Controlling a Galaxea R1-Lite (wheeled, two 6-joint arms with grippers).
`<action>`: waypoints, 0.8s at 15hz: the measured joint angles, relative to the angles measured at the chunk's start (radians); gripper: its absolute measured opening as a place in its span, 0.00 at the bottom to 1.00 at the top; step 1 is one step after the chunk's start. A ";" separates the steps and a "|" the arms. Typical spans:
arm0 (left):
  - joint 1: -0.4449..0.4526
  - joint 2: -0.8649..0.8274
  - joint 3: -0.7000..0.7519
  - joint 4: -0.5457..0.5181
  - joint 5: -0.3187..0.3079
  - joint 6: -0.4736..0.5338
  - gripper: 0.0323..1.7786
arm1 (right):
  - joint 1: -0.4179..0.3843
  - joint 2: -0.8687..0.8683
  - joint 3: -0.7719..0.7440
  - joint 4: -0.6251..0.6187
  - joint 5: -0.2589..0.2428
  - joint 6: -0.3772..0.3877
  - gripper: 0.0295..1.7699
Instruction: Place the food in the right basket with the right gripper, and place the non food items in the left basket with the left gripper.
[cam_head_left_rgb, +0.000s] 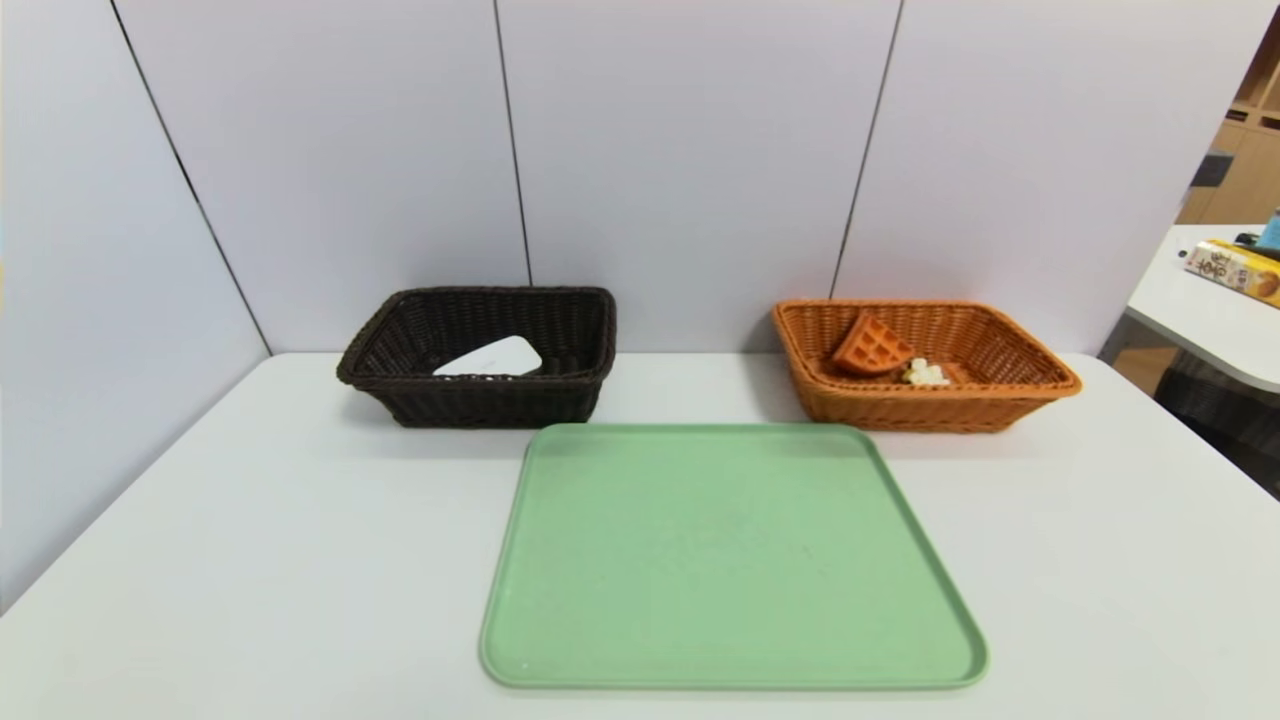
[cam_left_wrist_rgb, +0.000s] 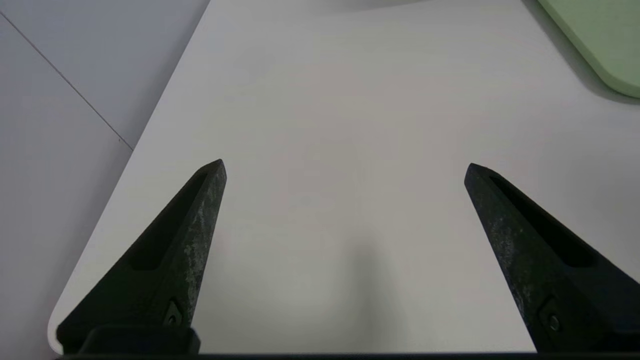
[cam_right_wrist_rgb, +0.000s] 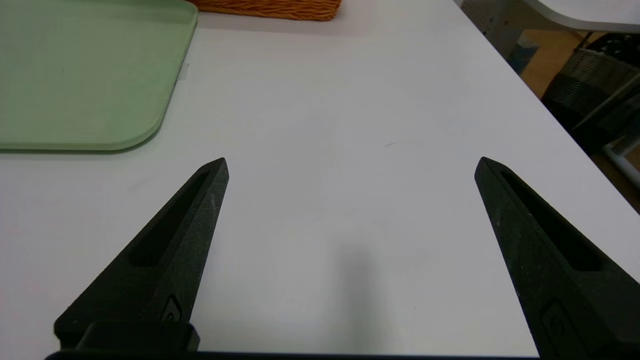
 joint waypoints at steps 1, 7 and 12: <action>0.000 0.000 0.012 -0.005 0.001 0.000 0.95 | 0.000 -0.002 0.017 -0.003 0.035 -0.004 0.96; 0.000 0.000 0.180 -0.251 -0.057 -0.001 0.95 | 0.000 -0.004 0.057 -0.007 0.147 -0.026 0.96; 0.000 -0.001 0.227 -0.301 -0.110 0.003 0.95 | 0.000 -0.004 0.059 -0.007 0.164 -0.039 0.96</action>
